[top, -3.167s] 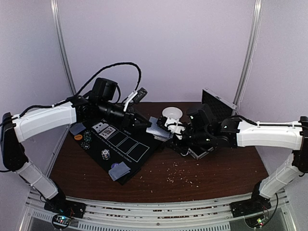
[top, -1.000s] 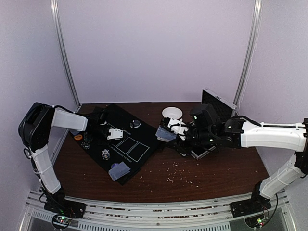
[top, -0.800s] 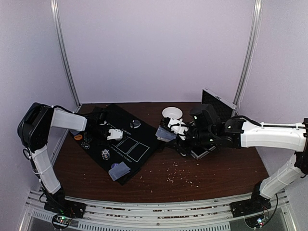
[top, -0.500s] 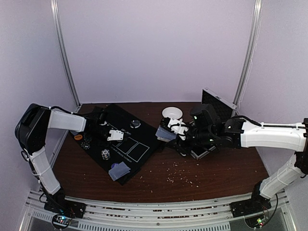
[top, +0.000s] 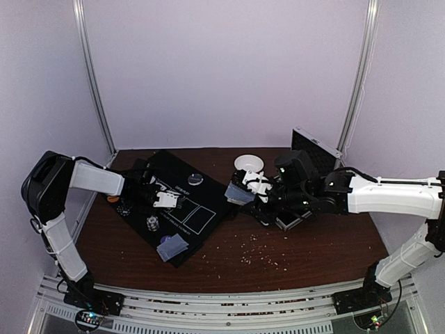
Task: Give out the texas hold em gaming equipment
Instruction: Flop the poker card into the community card area, then adjust the poker card in the community card area.
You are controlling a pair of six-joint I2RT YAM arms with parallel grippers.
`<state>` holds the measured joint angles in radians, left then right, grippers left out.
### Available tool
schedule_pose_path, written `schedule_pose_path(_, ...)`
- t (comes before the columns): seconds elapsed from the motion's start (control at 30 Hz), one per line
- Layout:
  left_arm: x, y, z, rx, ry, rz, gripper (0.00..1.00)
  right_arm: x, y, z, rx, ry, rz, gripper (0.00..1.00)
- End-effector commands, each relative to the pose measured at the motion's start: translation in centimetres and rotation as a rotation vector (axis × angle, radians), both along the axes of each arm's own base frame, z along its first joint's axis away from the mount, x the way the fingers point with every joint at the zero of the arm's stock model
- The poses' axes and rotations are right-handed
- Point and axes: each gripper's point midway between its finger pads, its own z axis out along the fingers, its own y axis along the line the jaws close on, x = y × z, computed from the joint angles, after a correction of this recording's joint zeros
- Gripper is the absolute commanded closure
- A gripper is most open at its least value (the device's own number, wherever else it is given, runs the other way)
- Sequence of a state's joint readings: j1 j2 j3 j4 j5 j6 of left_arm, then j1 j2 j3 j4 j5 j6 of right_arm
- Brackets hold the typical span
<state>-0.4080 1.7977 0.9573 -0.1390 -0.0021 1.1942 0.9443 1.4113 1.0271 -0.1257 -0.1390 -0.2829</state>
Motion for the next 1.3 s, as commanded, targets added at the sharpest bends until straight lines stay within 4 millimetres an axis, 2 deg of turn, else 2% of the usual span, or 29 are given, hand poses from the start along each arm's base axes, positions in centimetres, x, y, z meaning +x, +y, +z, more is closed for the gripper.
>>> schedule_pose_path(0.0, 0.0, 1.1, -0.2, 0.042, -0.016, 0.026, 0.66, 0.3, -0.5, 0.6, 0.011, -0.017, -0.023, 0.61)
schedule_pose_path(0.13, 0.3, 0.9, 1.3, 0.033, -0.036, 0.032, 0.62, 0.3, -0.6, 0.5, 0.008, -0.019, -0.025, 0.61)
schedule_pose_path(0.4, -0.1, 0.2, 6.0, -0.005, -0.059, 0.033, 0.54, 0.4, -0.6, 0.5, 0.005, -0.02, -0.027, 0.61)
schedule_pose_path(0.47, 0.6, -0.5, 8.4, -0.078, -0.103, 0.063, 0.52, 0.4, -0.6, 0.5, 0.005, -0.02, -0.028, 0.61)
schedule_pose_path(0.57, 3.1, -1.8, 14.0, -0.298, -0.206, 0.203, 0.44, 0.4, -0.6, 0.4, 0.003, -0.018, -0.026, 0.61)
schedule_pose_path(0.63, 4.5, -2.2, 17.5, -0.455, -0.217, 0.346, 0.36, 0.4, -0.5, 0.4, 0.005, -0.015, -0.023, 0.61)
schedule_pose_path(0.7, 5.5, -2.4, 19.0, -0.571, -0.137, 0.512, 0.32, 0.4, -0.5, 0.5, 0.008, -0.015, -0.025, 0.61)
schedule_pose_path(0.8, 5.4, -2.5, 17.2, -0.674, 0.026, 0.741, 0.32, 0.3, -0.5, 0.4, 0.013, -0.014, -0.023, 0.61)
schedule_pose_path(0.9, 4.1, -3.3, 13.0, -0.745, 0.212, 0.897, 0.31, 0.3, -0.4, 0.3, 0.013, -0.012, -0.021, 0.61)
schedule_pose_path(1.03, 3.5, -3.9, 9.2, -0.821, 0.302, 0.996, 0.22, 0.3, -0.3, 0.2, 0.011, -0.006, -0.018, 0.61)
schedule_pose_path(1.13, 3.5, -4.4, 6.6, -0.784, 0.333, 1.03, 0.17, 0.3, -0.4, 0.2, 0.008, -0.005, -0.021, 0.61)
schedule_pose_path(1.27, 3.2, -4.8, 3.9, -0.717, 0.334, 1.05, 0.16, 0.2, -0.5, 0.0, 0.006, -0.003, -0.025, 0.61)
